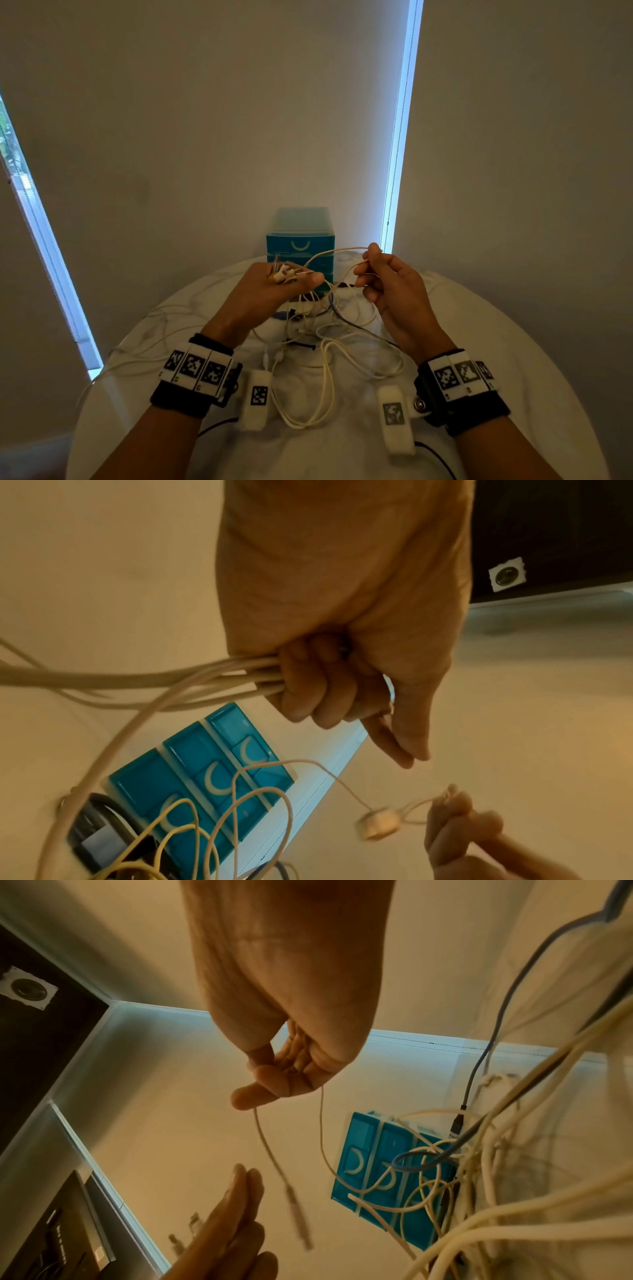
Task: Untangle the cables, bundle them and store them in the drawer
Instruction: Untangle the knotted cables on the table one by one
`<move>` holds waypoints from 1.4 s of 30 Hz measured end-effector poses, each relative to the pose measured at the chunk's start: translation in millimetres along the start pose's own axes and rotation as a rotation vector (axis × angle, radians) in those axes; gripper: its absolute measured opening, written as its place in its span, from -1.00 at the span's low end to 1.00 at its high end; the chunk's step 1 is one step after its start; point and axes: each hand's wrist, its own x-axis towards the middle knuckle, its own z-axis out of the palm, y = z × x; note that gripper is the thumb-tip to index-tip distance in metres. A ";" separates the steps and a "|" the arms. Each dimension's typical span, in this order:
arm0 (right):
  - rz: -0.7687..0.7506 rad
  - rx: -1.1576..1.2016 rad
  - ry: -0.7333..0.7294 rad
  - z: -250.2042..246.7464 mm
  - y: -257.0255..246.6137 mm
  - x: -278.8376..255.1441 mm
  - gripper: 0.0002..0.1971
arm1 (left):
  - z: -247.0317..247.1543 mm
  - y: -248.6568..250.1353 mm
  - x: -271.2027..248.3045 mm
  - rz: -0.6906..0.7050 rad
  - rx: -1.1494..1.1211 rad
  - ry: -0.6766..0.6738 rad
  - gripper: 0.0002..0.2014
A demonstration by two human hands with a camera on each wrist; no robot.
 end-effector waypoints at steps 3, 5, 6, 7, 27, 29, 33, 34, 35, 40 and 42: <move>0.018 -0.015 0.002 -1.2 5.5 2.1 -0.72 | -0.2 3.0 -1.5 -0.008 -0.083 0.064 -0.75; -0.005 0.026 0.048 0.3 4.7 4.2 -0.75 | -0.9 2.3 -0.2 0.002 -0.131 0.165 -0.72; -0.033 0.066 0.089 0.2 1.4 6.0 -0.77 | -4.1 0.3 1.3 0.021 -0.165 0.227 -0.66; -0.067 0.115 0.141 -1.2 -3.5 8.8 -0.80 | -9.1 -3.7 3.5 0.040 -0.217 0.298 -0.60; 0.242 -0.223 -0.641 151.2 -26.5 63.2 -0.64 | -49.1 -5.1 2.1 0.452 -0.619 0.998 -0.59; 0.246 -0.202 -0.521 120.6 -16.5 55.0 -0.66 | -51.4 -10.8 7.8 0.409 -0.588 0.974 -0.62; 0.244 -0.276 -0.299 72.8 14.5 38.7 -0.75 | -46.1 -23.6 16.2 0.154 -0.385 0.766 -0.63; 0.233 -0.278 -0.269 64.7 19.2 35.0 -0.77 | -44.7 -27.0 16.5 0.109 -0.327 0.678 -0.67; 0.214 -0.270 -0.252 58.7 22.8 31.3 -0.79 | -42.5 -29.8 16.7 0.072 -0.272 0.584 -0.73; 0.002 -0.300 -0.326 59.5 23.6 16.7 -0.75 | -21.3 -42.5 16.8 -0.019 -0.006 0.179 -0.86; -0.049 -0.343 -0.384 69.0 21.1 15.2 -0.68 | -18.2 -44.3 18.3 -0.003 0.113 0.105 -0.90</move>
